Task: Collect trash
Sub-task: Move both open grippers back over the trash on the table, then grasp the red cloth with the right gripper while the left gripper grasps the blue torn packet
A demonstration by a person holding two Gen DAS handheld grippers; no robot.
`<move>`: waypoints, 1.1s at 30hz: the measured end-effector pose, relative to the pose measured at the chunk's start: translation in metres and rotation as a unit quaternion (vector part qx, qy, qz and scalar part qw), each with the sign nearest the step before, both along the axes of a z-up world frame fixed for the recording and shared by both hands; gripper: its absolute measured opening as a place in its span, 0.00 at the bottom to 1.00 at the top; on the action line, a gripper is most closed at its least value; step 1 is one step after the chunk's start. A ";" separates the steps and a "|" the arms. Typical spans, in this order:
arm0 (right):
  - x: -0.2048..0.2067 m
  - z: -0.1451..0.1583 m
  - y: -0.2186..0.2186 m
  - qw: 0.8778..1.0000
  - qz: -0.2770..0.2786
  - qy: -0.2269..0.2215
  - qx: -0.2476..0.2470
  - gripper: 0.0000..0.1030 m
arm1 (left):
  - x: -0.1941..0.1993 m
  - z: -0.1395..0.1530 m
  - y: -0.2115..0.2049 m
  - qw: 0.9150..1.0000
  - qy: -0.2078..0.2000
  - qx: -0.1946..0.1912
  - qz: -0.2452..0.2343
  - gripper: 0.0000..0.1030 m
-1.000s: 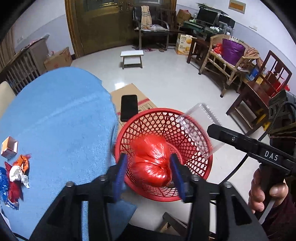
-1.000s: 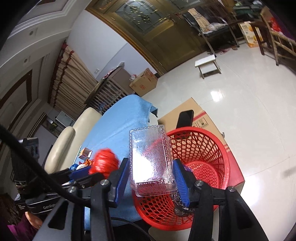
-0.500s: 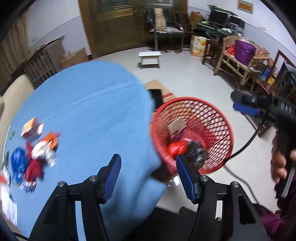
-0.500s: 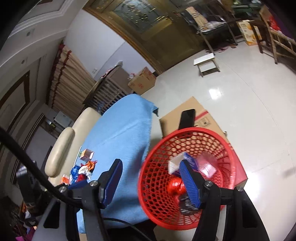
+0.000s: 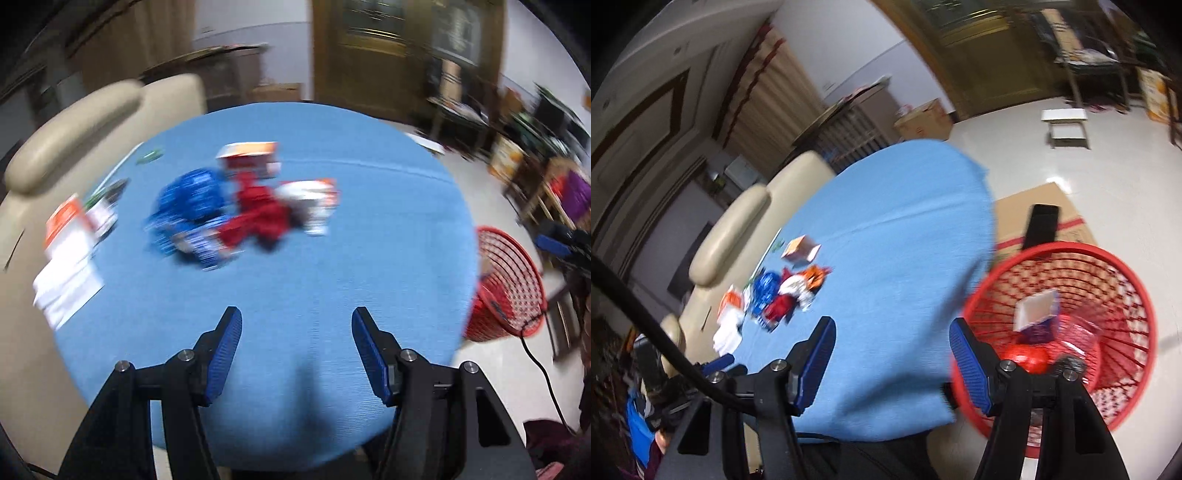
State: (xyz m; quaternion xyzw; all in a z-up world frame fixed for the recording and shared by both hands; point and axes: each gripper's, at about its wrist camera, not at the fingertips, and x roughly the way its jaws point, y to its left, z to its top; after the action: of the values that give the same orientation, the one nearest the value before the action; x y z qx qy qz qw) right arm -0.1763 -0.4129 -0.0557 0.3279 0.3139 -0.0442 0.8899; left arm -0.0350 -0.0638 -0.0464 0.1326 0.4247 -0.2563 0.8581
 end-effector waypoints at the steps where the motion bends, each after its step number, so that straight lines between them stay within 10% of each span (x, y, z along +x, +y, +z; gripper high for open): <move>1: 0.009 0.002 0.008 1.000 0.010 0.002 -0.004 0.66 | 0.008 -0.002 0.014 1.000 0.003 -0.005 0.018 0.61; 12: 0.139 0.007 0.102 0.990 0.127 0.019 -0.051 0.66 | 0.063 -0.026 0.096 0.990 0.051 -0.062 0.113 0.61; 20: 0.224 -0.011 0.150 0.979 0.202 0.034 0.008 0.56 | 0.097 -0.020 0.103 0.985 0.060 -0.099 0.125 0.61; 33: 0.334 -0.065 0.176 0.979 0.153 0.127 0.036 0.48 | 0.131 -0.013 0.098 0.982 0.091 -0.129 0.103 0.61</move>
State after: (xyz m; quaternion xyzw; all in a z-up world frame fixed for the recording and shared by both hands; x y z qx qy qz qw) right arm 0.1572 -0.2372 -0.1202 0.2994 0.4727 0.0627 0.8265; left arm 0.0959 0.0337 -0.0593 -0.0477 0.4757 -0.2307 0.8475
